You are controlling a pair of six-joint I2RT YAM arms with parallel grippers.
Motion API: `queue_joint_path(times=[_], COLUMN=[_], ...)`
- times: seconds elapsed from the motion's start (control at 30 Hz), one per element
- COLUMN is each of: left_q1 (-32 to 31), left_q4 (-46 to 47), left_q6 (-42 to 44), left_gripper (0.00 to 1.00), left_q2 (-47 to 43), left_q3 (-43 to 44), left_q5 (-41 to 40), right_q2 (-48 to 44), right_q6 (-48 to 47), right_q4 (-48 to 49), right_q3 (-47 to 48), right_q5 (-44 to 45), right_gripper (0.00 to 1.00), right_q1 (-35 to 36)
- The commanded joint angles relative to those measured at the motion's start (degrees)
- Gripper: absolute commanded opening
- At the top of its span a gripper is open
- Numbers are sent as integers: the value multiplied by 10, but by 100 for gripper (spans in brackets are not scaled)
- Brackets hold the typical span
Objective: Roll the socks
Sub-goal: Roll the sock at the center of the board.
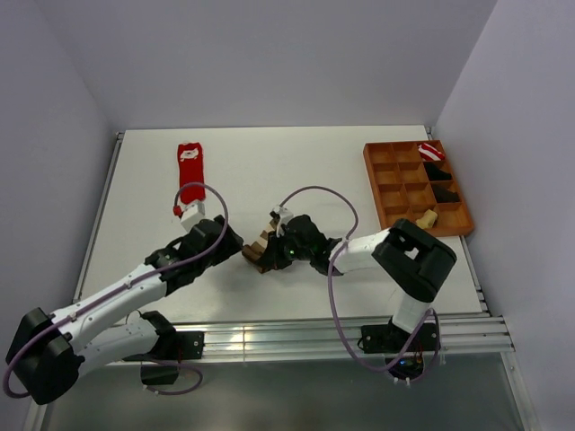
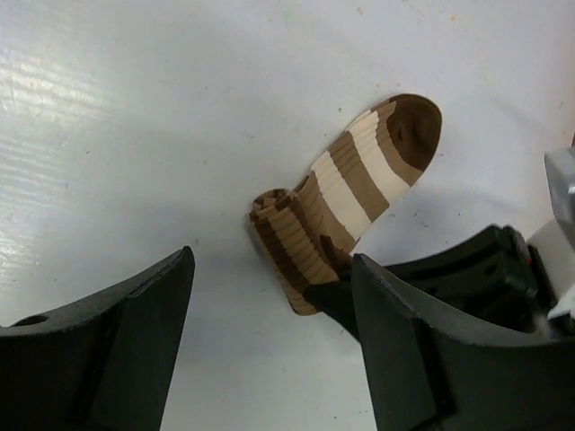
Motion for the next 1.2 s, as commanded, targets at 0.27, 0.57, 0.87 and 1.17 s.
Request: queue_joint_path(times=[0.27,0.57,0.87,1.17], left_q1=[-2,-1,40,50], left_q4=[203,280,354,415], left_q6=[-54,-78,-92,-97], left_gripper=[76,73,63,51], left_q2=[-40,32,83,160], left_q3=[-156,-172,-197,-204], left_q5=[59,44,69,129], right_q2=[123,173,174,172], right_q6=[159,200,184,183], right_q4=[167,209,182,167], right_q3=[-11,-8,-1,8], right_q5=[-233,-278,-277,-276], right_gripper=[0,0,0,0], right_q1=[-76,-97,-101,-101])
